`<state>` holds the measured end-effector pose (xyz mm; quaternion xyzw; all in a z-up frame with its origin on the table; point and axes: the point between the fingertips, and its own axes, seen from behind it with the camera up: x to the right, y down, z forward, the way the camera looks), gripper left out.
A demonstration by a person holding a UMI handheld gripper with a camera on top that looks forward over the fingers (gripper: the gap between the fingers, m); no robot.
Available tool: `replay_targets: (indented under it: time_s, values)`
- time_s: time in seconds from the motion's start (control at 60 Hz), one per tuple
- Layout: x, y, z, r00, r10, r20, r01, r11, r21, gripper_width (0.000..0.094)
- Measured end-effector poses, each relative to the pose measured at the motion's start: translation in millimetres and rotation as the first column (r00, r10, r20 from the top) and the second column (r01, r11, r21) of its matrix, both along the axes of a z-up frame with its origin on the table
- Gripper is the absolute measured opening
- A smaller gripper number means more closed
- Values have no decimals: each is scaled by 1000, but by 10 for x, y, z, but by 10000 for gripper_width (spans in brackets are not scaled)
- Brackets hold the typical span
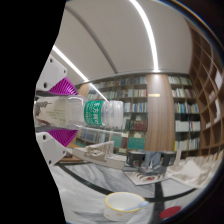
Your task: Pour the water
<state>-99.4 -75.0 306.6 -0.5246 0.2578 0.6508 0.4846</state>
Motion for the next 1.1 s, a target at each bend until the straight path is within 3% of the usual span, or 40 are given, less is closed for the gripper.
replay_targets:
  time_s: [0.1,0.233,0.35,0.417,0.55,0.617,0.7,0.783,0.85,0.917,1.0,1.1]
  values:
    - [305,351,-208,961,27,-275,-53,995,-85,402]
    - [529,624,-651,833,15,-554,-142,972,-187,404]
    - [615,650,-935,768,-17,-641,-173,957,-233,404]
    - [585,793,-943,769,-13,-639,-176,957,-231,402]
    - [552,786,-852,801,12,-599,-187,955,-231,404]
    - [546,583,-675,866,34,-499,-157,966,-207,404]
    - [628,588,-362,970,19,-243,-54,989,-137,403]
    - [837,546,55,996,-74,53,74,997,-3,402]
    - [1150,422,383,943,-198,268,168,977,132,405]
    - [1369,438,610,824,-338,455,238,935,263,405]
    - [1705,424,609,636,-462,618,271,884,381,404]
    - [2154,555,251,394,-532,749,282,846,453,405]
